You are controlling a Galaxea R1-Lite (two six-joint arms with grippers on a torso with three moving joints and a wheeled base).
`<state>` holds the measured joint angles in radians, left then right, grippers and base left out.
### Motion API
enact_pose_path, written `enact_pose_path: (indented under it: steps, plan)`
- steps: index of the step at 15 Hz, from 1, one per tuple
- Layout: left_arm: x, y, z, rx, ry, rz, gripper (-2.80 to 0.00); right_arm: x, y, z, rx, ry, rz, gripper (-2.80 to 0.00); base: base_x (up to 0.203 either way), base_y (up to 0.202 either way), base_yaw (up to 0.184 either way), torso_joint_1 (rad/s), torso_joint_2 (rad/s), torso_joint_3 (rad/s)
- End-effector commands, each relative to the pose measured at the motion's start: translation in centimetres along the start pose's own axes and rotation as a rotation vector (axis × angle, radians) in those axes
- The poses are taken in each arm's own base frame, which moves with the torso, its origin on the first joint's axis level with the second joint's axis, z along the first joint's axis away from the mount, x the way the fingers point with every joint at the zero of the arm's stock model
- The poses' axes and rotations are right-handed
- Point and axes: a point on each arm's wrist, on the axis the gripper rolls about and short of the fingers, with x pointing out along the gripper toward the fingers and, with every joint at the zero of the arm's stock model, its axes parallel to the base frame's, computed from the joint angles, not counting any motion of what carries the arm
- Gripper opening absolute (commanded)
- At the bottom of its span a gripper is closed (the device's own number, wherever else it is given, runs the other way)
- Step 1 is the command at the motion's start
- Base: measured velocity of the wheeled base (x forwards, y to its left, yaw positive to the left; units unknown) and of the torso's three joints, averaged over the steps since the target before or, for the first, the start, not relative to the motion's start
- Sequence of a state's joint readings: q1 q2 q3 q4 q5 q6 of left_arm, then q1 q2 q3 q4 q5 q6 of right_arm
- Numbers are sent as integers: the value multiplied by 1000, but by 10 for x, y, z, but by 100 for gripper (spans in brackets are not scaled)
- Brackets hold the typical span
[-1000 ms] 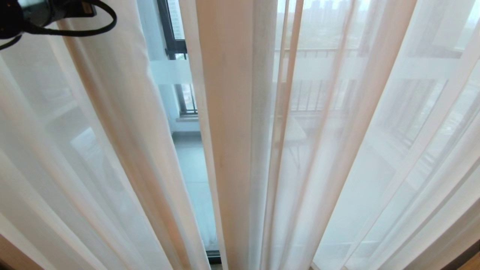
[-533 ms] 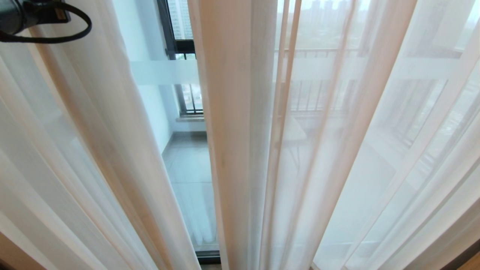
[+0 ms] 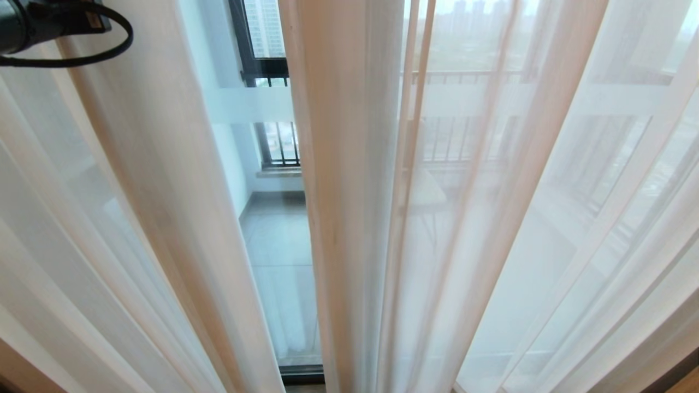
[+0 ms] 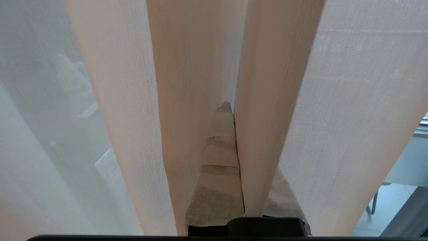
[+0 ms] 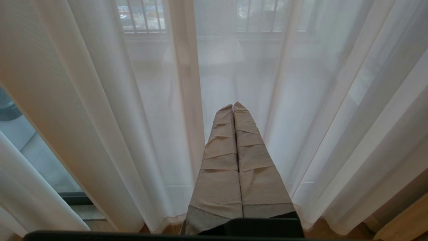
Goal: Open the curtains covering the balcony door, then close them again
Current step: Pull the inner curtains open on both sides
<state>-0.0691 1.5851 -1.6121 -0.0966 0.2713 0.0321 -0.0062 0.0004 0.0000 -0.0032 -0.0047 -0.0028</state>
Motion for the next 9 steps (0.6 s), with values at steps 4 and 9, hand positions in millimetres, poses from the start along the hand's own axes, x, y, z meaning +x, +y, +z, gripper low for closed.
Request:
enact_pose_path:
  steps: [4,9]
  plan:
    - [2,1,-6,5,15,5,-280,0,0,0,0,0,0,-280,0,0,0,0,0,0]
    - [1,2,-7,8,19,14,-280,0,0,0,0,0,0,-280,0,19,1,0,0,0]
